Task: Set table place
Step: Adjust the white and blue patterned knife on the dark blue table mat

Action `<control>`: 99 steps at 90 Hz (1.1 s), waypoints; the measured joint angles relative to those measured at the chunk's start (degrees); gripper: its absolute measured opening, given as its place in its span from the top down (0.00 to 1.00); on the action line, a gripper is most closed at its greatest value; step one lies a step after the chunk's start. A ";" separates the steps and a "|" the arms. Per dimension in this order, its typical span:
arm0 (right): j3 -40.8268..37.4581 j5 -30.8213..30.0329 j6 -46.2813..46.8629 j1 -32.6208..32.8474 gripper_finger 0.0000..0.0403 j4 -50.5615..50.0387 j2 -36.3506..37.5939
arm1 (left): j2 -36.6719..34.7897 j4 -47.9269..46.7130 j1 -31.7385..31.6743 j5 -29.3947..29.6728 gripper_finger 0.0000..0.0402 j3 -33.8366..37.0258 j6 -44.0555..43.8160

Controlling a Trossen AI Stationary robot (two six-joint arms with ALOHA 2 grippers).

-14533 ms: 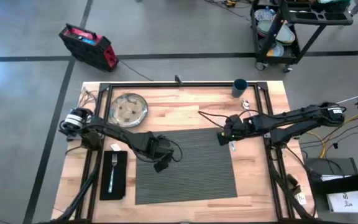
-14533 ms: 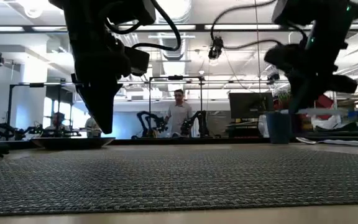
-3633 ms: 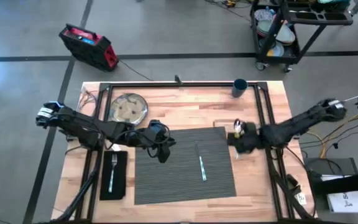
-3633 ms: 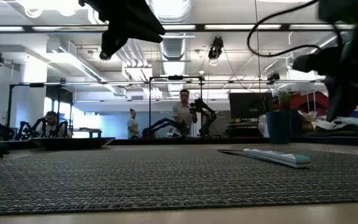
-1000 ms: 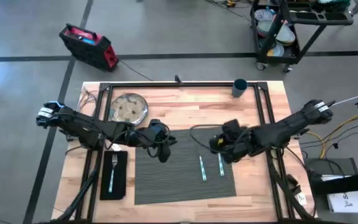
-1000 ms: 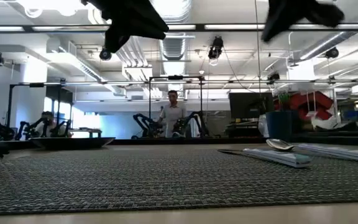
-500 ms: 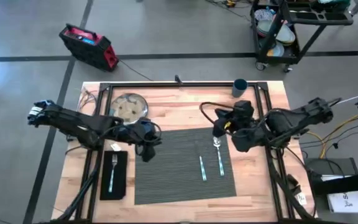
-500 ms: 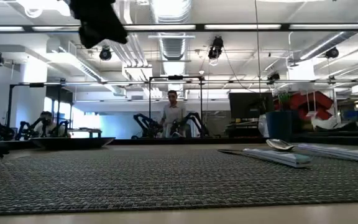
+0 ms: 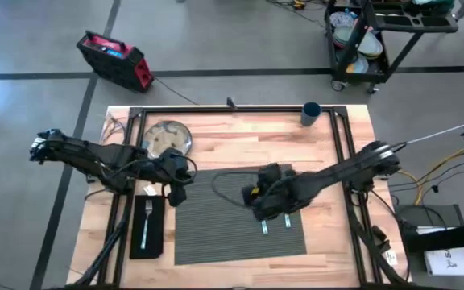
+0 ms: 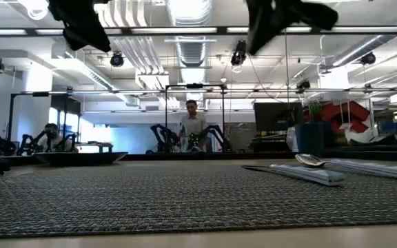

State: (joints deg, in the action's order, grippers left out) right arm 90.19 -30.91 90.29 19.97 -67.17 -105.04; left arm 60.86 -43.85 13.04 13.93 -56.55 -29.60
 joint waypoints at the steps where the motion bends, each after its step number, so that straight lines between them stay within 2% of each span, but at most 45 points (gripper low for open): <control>1: -0.01 0.81 0.23 -0.12 0.97 -0.24 -0.48 | 0.08 0.03 0.01 0.00 0.85 0.00 0.01; 12: -0.02 8.58 -2.94 -1.32 0.97 -0.11 -5.47 | 0.68 0.20 0.06 -0.64 0.85 0.00 -0.32; 29: -0.02 16.20 -7.13 -3.05 0.97 0.19 -9.85 | 2.21 0.16 0.09 -1.62 0.85 0.02 -0.42; 37: -0.08 16.85 -7.18 -3.60 0.95 0.71 -10.55 | 2.79 0.12 0.12 -3.04 0.85 0.04 -0.44; 48: -0.71 17.60 -8.05 -3.61 0.87 4.14 -10.27 | 3.20 -0.09 0.30 -4.09 0.85 0.09 -0.45; 63: -2.61 20.49 -10.74 -3.59 0.68 11.03 -10.27 | 3.34 -0.20 0.30 -4.09 0.85 0.09 -0.46; 79: -4.05 20.44 -8.88 -3.52 0.51 11.00 -10.31 | 3.29 -0.63 0.56 -4.09 0.85 0.09 -0.46; 89: -5.61 20.81 -7.52 -3.51 0.49 11.79 -10.31 | 3.28 -0.63 0.83 -4.09 0.85 0.11 -0.46; 99: -8.26 22.19 -7.24 -3.48 0.51 16.54 -10.33 | 3.28 -0.79 1.19 -4.07 0.85 0.11 -0.46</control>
State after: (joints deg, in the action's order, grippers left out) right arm 81.92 -8.72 83.05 16.49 -50.63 -115.37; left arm 64.14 -44.64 14.23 9.86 -56.45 -30.06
